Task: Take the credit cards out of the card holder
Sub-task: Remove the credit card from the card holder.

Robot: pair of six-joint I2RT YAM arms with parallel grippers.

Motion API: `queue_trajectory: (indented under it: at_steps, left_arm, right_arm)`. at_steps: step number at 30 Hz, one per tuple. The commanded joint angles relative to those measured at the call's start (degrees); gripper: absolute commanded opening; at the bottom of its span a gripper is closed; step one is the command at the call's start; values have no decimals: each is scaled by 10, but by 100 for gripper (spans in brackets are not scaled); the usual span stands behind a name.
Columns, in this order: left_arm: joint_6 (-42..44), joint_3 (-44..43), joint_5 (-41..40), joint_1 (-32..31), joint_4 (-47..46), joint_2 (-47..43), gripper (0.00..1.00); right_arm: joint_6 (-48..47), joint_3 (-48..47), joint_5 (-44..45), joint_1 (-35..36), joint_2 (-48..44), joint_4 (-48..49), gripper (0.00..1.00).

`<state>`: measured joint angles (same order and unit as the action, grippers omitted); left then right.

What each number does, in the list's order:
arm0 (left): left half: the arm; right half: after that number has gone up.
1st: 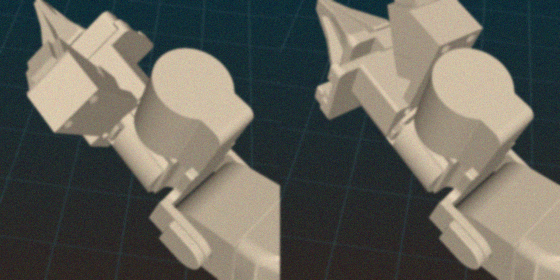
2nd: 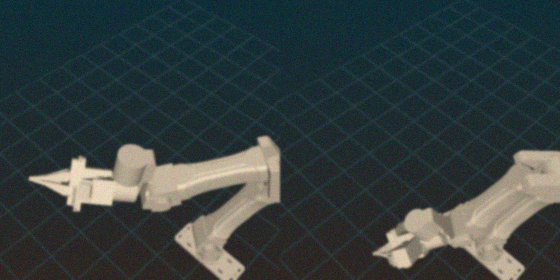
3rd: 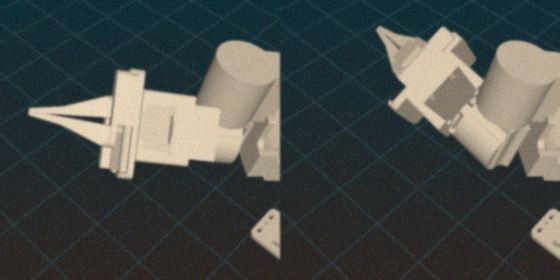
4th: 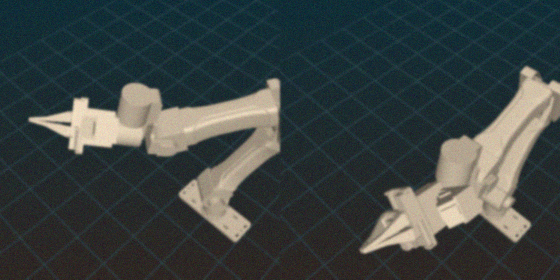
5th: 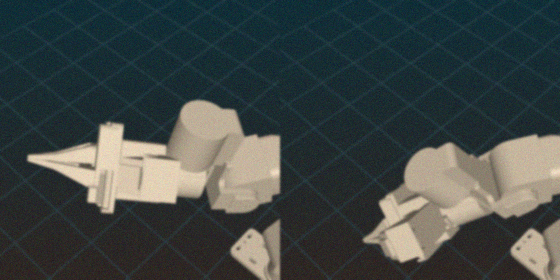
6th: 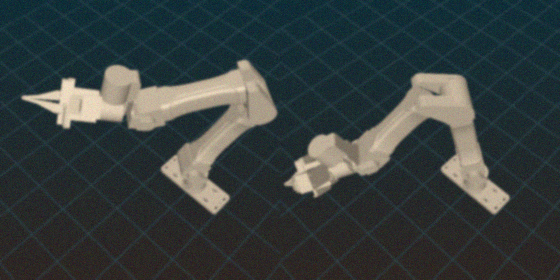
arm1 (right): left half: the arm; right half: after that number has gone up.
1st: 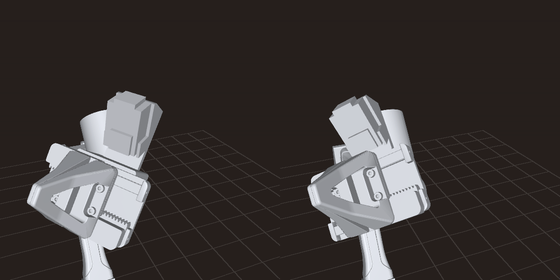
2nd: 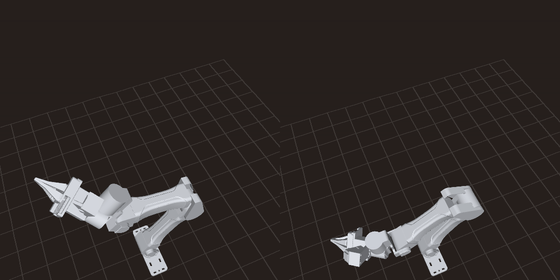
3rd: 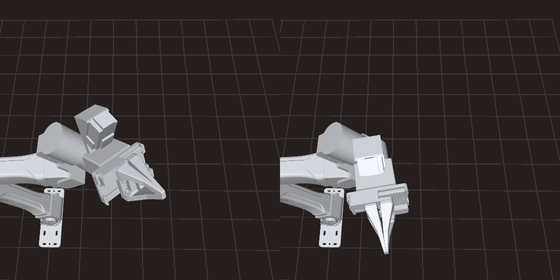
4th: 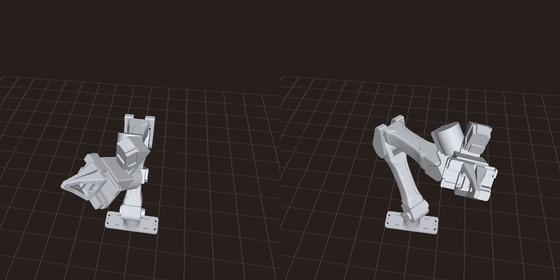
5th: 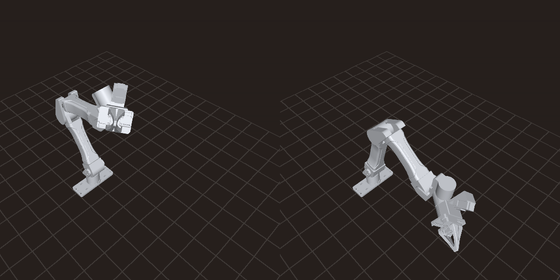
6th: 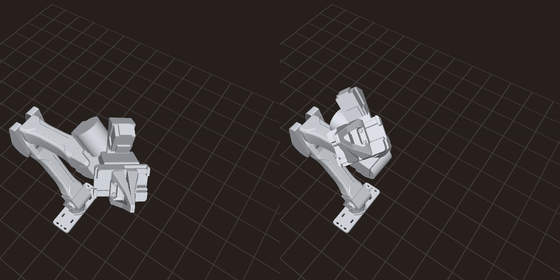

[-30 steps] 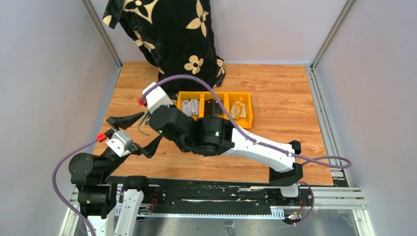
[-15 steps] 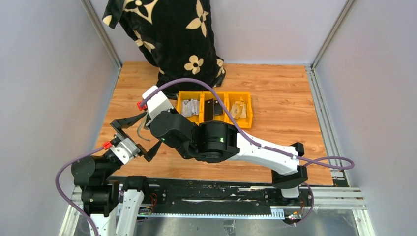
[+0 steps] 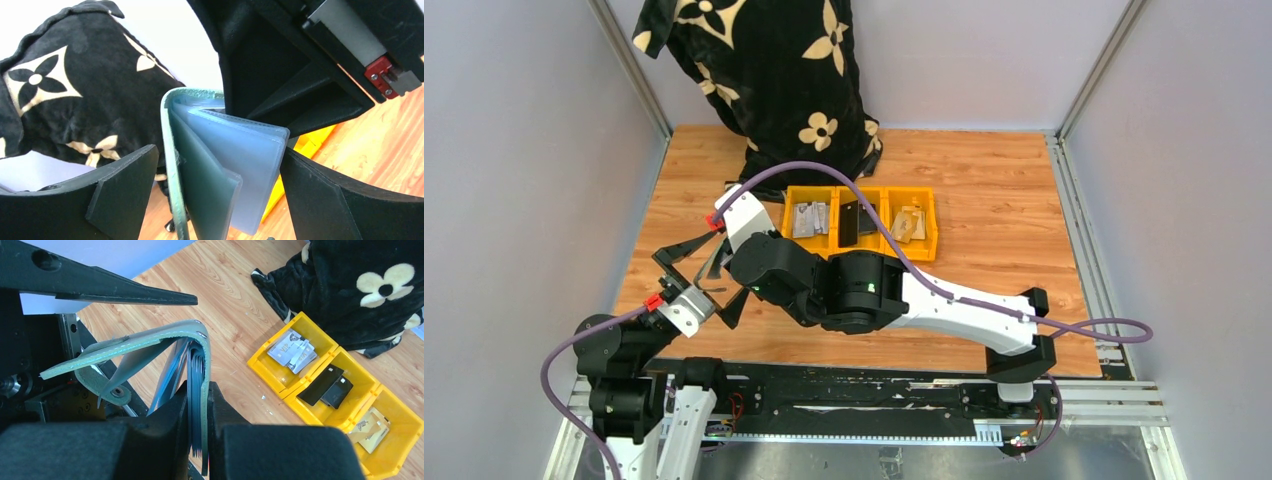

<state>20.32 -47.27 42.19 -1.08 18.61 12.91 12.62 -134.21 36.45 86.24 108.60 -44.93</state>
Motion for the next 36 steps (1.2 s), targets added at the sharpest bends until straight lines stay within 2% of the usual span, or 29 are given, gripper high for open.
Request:
queue_trajectory:
  at_steps: [1, 7, 15, 18, 21, 26, 31, 36]
  left_arm:
    - [27, -27, -27, -1, 26, -5, 99]
    - [29, -51, -11, -1, 61, -2, 93]
    - [-6, -54, -34, -1, 44, -1, 91]
    - [-32, -63, -34, -1, 27, 1, 86]
    - [-66, -78, -16, -1, 15, 3, 78]
    - [-101, -101, 24, -1, 26, 16, 60]
    - [-86, -138, 115, -1, 112, 48, 57]
    - [-101, -161, 151, -1, 148, 72, 56]
  right_arm:
    - [-1, 30, 13, 2, -59, -1, 0]
    - [-13, 90, 13, 2, -103, 14, 0]
    - [-22, 118, -13, 3, -130, 21, 0]
    - [-32, 125, -41, 2, -136, 18, 0]
    - [-42, 143, -70, 2, -148, 20, 0]
    - [-68, 213, -114, 2, -196, 67, 0]
    - [-106, 295, -186, 2, -259, 135, 0]
    - [-124, 329, -277, 2, -299, 158, 0]
